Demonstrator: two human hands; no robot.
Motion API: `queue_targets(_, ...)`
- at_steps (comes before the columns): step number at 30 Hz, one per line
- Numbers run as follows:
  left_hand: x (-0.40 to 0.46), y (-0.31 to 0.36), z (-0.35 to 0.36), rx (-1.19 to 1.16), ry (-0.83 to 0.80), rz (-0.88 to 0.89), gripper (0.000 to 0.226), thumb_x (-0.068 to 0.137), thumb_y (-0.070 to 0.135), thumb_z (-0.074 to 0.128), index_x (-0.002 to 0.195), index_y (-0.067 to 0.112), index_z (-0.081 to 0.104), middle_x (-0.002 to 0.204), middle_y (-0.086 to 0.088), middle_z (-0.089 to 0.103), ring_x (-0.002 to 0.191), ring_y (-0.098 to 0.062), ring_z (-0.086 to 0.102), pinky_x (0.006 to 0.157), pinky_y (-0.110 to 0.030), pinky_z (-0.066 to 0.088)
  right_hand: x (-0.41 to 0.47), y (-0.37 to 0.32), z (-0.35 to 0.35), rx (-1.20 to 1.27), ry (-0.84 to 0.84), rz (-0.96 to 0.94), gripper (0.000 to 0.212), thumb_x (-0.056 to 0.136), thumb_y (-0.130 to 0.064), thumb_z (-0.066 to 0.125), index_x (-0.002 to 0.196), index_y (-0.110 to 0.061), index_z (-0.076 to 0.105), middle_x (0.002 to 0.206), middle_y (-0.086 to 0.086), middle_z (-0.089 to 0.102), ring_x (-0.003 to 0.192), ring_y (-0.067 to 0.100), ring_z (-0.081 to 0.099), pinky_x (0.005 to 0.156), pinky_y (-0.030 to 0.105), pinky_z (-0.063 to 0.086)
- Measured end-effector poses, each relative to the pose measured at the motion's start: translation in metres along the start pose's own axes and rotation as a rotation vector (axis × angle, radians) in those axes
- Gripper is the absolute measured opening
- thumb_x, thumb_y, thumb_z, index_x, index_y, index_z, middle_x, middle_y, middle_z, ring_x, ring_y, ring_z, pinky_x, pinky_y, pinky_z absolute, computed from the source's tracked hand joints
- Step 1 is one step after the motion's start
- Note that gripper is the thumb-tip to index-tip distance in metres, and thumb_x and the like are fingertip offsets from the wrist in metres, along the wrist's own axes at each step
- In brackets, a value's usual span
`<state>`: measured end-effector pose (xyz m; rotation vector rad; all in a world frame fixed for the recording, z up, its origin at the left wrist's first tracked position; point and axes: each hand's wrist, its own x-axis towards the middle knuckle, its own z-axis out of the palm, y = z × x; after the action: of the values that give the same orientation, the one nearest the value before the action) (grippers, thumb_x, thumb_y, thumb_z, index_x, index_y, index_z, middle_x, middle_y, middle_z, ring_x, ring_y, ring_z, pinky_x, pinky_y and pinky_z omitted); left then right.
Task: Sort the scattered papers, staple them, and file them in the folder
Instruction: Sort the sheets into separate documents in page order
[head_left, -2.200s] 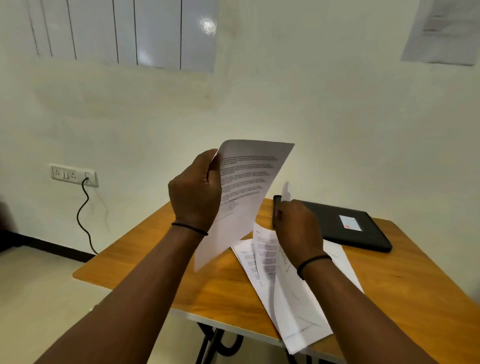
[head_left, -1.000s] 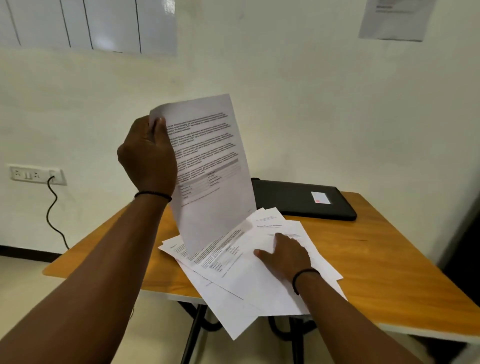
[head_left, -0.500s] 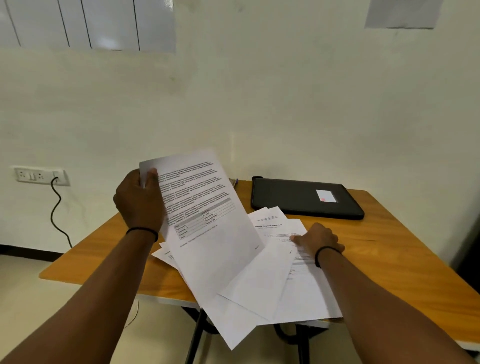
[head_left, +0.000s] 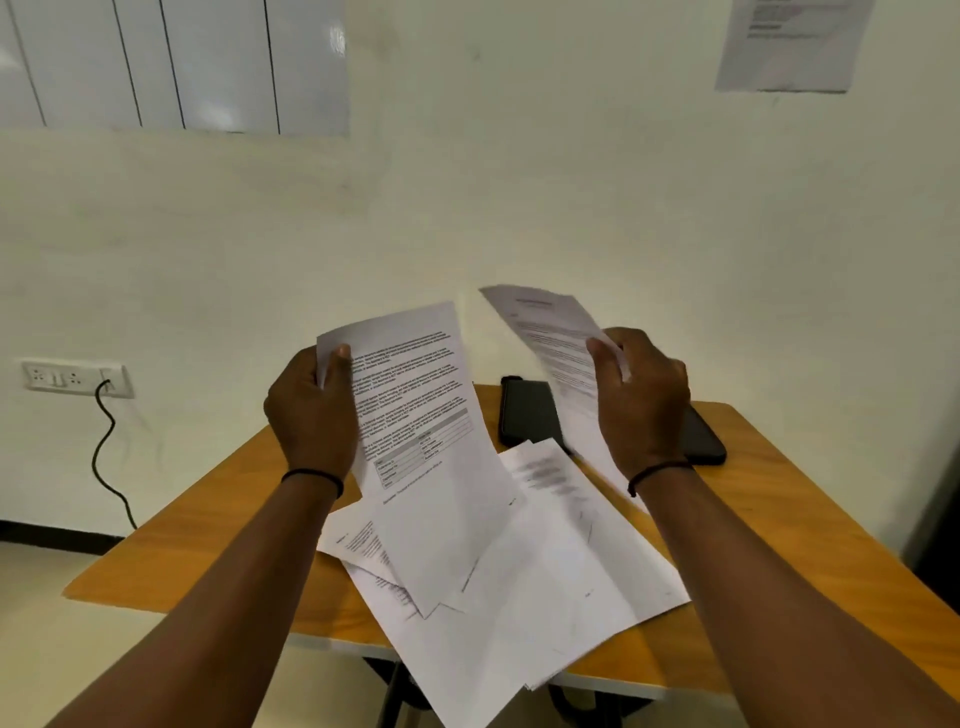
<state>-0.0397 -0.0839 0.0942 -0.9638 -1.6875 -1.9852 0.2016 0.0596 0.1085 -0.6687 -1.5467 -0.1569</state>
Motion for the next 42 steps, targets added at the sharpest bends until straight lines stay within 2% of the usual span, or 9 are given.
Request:
queue_targets(4,0.015,0.009,0.000,-0.132,-0.021,-0.058,0.040,0.100,0.022,0.057,0.066,0.006,0.046,0.062,0.001,0.044,0.057,-0.001,0.037,0.056,-0.019,0.035,0.035,-0.047,-0.025,0.380,-0.068,0.177,0.018,0.094,-0.031,0.067,0.098,-0.013,0.067,0.089,-0.006,0.070,0.076,0.008,0.065,0.067,0.014,0.053)
queue_targets(8,0.028,0.025,-0.010,-0.397,-0.110,-0.228,0.027,0.103,0.020,0.052,0.080,0.007,0.060,0.074,-0.001,0.060,0.059,-0.001,0.055,0.058,-0.019,0.048,0.053,-0.035,-0.029,0.736,-0.430,0.454,0.033,0.083,-0.037,0.077,0.099,-0.009,0.072,0.096,0.014,0.075,0.090,0.032,0.072,0.079,0.046,0.060)
queue_targets(11,0.030,0.033,-0.018,-0.519,-0.217,-0.314,0.026,0.104,0.025,0.049,0.095,0.008,0.066,0.084,-0.001,0.069,0.072,-0.008,0.065,0.069,-0.024,0.055,0.035,-0.032,-0.019,0.778,-0.618,0.594,0.061,0.066,-0.048,0.085,0.099,0.001,0.071,0.103,0.029,0.070,0.096,0.039,0.069,0.081,0.051,0.058)
queue_targets(15,0.020,0.041,-0.023,-0.633,-0.351,-0.395,0.025,0.102,0.029,0.052,0.095,0.010,0.068,0.089,-0.007,0.071,0.079,-0.020,0.066,0.074,-0.035,0.056,0.004,-0.038,-0.003,0.838,-0.636,0.763,0.025,0.082,-0.022,0.078,0.099,-0.004,0.072,0.092,0.007,0.077,0.091,0.028,0.071,0.077,0.032,0.060)
queue_targets(22,0.006,0.045,-0.026,-0.593,-0.431,-0.458,0.047,0.101,0.013,0.051,0.059,0.026,0.067,0.055,0.006,0.058,0.047,-0.010,0.051,0.047,-0.023,0.046,-0.014,-0.050,0.014,0.813,-0.639,0.835,0.044,0.085,-0.030,0.077,0.107,0.005,0.064,0.103,0.016,0.074,0.101,0.038,0.069,0.090,0.052,0.055)
queue_targets(27,0.012,0.038,-0.028,-0.683,-0.485,-0.501,0.027,0.101,0.034,0.050,0.094,0.014,0.067,0.082,-0.006,0.069,0.070,-0.020,0.063,0.066,-0.033,0.055,-0.008,-0.048,0.015,0.838,-0.600,0.754,0.061,0.071,-0.042,0.085,0.096,0.004,0.055,0.089,0.017,0.066,0.081,0.030,0.065,0.079,0.042,0.055)
queue_targets(34,0.018,0.014,-0.036,-0.796,-0.429,-0.787,0.062,0.095,0.065,0.040,0.107,0.010,0.067,0.095,-0.011,0.073,0.087,-0.028,0.070,0.081,-0.044,0.056,0.002,-0.027,0.012,0.931,-0.638,0.760,0.045,0.077,-0.031,0.080,0.110,-0.001,0.069,0.108,0.012,0.074,0.105,0.030,0.069,0.096,0.043,0.054)
queue_targets(39,-0.010,-0.048,-0.053,0.083,-0.485,-0.999,0.039,0.100,0.038,0.053,0.089,0.001,0.062,0.078,-0.017,0.066,0.061,-0.027,0.056,0.058,-0.031,0.047,-0.002,0.012,0.002,0.815,-0.857,0.819,0.046,0.082,-0.026,0.076,0.121,-0.003,0.066,0.120,0.009,0.070,0.113,0.024,0.066,0.105,0.044,0.047)
queue_targets(42,-0.034,-0.077,-0.062,0.425,-0.594,-1.033,0.027,0.095,0.024,0.063,0.089,-0.002,0.064,0.078,-0.019,0.069,0.056,-0.027,0.055,0.057,-0.032,0.049,-0.026,0.026,-0.004,0.730,-1.021,0.904,0.030,0.091,-0.017,0.068,0.117,-0.002,0.067,0.112,0.011,0.073,0.102,0.026,0.071,0.086,0.037,0.057)
